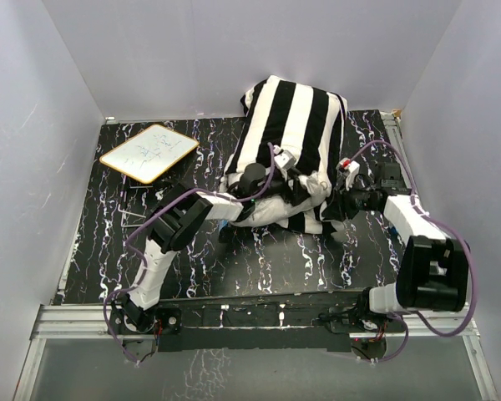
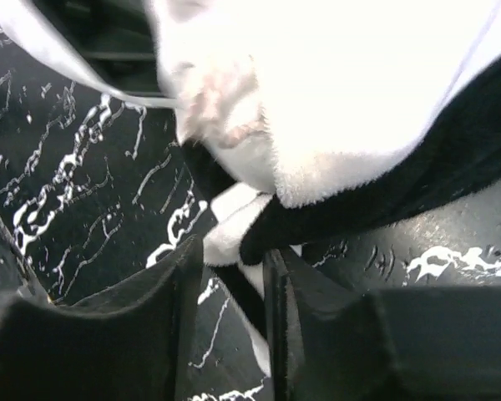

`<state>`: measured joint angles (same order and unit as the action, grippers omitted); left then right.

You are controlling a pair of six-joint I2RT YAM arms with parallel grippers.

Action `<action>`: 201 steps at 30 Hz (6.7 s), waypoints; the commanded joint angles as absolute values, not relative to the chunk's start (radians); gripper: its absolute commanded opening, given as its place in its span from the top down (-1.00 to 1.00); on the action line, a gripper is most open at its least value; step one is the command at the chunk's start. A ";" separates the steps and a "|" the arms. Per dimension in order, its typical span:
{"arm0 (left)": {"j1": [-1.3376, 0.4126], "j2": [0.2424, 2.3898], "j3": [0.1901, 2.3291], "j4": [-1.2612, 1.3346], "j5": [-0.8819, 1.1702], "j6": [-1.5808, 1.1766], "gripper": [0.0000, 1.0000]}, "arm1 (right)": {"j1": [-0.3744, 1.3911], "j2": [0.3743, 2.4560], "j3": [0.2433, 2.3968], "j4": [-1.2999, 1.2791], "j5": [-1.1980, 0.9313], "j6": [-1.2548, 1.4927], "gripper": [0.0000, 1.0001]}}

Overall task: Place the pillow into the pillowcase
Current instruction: Stuff the pillow into the pillowcase.

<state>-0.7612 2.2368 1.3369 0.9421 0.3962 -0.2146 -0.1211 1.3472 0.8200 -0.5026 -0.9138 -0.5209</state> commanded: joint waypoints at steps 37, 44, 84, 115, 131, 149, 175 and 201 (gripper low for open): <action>-0.156 1.401 0.850 0.110 0.448 -0.522 -0.41 | 0.753 1.572 1.329 -0.461 -0.512 -1.060 -0.98; -0.158 1.423 0.747 0.193 0.479 -0.569 -0.42 | 0.782 1.663 1.070 -0.001 -0.197 -1.120 -0.97; -0.459 2.150 0.920 1.089 0.234 -0.979 0.77 | 0.236 1.701 1.548 -0.177 -0.666 -0.429 0.84; -0.479 1.529 0.729 0.938 0.591 -0.962 1.00 | 0.501 1.886 1.346 0.002 0.102 -0.877 0.84; -0.304 0.997 0.545 0.422 0.646 -0.864 1.00 | 0.431 1.941 1.117 0.425 0.327 -1.164 0.84; -0.474 1.338 0.397 0.758 0.242 -0.818 -0.64 | 0.379 1.894 1.479 -0.159 -0.215 -0.613 0.84; -0.513 2.132 1.045 1.364 0.455 -1.176 1.00 | 0.241 2.000 1.942 -0.759 -0.740 -0.682 0.09; -0.531 1.794 0.940 1.181 0.460 -1.164 1.00 | 0.487 1.550 1.182 -0.148 -0.079 -0.779 0.29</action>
